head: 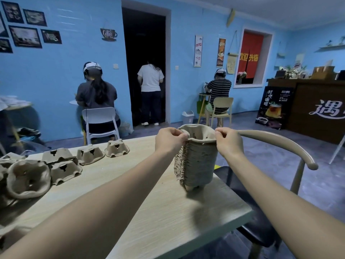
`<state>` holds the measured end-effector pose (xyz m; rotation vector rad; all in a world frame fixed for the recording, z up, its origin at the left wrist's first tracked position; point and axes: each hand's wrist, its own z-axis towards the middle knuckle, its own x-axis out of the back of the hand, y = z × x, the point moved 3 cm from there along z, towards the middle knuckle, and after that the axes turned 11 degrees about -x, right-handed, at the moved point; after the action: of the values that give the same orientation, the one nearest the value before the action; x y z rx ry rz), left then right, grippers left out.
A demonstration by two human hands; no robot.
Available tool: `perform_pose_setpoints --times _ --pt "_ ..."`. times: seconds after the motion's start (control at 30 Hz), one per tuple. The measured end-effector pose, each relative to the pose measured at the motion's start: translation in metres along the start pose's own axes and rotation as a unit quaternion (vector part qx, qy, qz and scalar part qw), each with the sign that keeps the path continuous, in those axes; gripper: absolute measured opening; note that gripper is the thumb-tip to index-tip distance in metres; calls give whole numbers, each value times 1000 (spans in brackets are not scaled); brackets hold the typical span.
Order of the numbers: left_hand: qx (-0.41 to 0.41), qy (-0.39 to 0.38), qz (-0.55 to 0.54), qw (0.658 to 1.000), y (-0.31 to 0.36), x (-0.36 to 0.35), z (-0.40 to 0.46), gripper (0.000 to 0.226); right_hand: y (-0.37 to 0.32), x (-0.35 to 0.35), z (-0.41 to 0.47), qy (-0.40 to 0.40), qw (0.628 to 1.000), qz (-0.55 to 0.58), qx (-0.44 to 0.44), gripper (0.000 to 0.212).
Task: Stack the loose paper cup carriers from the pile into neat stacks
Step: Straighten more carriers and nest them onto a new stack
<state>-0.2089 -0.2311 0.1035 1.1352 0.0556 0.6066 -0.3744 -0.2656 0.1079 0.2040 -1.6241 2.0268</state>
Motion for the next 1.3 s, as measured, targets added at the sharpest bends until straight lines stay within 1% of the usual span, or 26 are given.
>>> perform_pose_setpoints --times 0.1,0.23,0.37,0.43,0.5,0.63,0.8,0.93,1.03,1.17,1.3 --pt "-5 7 31 999 -4 0 -2 10 3 -1 -5 -8 1000 -8 9 26" --pt "-40 -2 93 995 -4 0 -5 19 7 -2 -8 -11 1000 -12 8 28" --pt "-77 -39 168 982 -4 1 -6 26 11 -4 -7 -30 999 -40 14 29" --pt "-80 -54 178 979 -7 3 -7 29 13 -5 -6 -39 998 -51 18 30" --pt "-83 -59 177 979 -8 5 -8 31 13 -7 -5 -32 998 -55 24 29" --pt "-94 -53 175 979 -10 16 -11 31 1 -13 -8 -16 995 -70 75 31" --pt "-95 -44 190 976 -26 44 -15 30 -27 -35 -31 -22 984 -82 156 29" --pt "-74 -30 197 977 -49 76 -20 28 -45 -68 -53 -61 975 -63 205 29" --pt "-52 -25 208 976 -70 99 -25 29 -52 -99 -69 -100 968 -58 223 27" --pt "-24 -15 218 975 -99 130 -30 29 -54 -147 -87 -156 962 -51 218 28" --pt "5 -10 235 972 -131 154 -30 28 -48 -195 -96 -202 959 -58 193 29"
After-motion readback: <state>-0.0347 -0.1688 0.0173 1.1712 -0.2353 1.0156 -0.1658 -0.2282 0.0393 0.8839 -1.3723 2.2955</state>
